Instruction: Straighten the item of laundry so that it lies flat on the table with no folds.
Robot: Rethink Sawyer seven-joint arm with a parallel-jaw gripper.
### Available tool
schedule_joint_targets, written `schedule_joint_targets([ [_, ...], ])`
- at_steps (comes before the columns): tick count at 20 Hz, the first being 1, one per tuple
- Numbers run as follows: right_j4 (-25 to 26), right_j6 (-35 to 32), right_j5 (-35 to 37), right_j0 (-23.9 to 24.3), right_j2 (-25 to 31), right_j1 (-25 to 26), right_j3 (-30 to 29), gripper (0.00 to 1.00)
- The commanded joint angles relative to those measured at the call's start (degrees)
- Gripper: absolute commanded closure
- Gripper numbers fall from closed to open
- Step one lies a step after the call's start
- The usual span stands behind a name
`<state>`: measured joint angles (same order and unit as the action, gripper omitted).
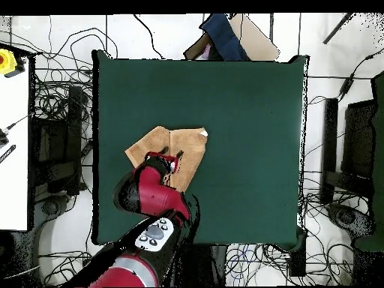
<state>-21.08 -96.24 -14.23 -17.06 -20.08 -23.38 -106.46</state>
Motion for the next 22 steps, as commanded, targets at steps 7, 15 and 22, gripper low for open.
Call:
schedule_joint_targets([
  [7, -10.06, -7.61, 4.68, -6.76, -0.93, 9.91, 15.00, 0.00],
  [15, -13.28, -6.71, 6.09, -11.49, -7.55, 13.67, 16.56, 0.00],
  [22, -16.77, -7.10, 9.29, -15.79, -13.66, 16.57, 16.99, 0.00],
])
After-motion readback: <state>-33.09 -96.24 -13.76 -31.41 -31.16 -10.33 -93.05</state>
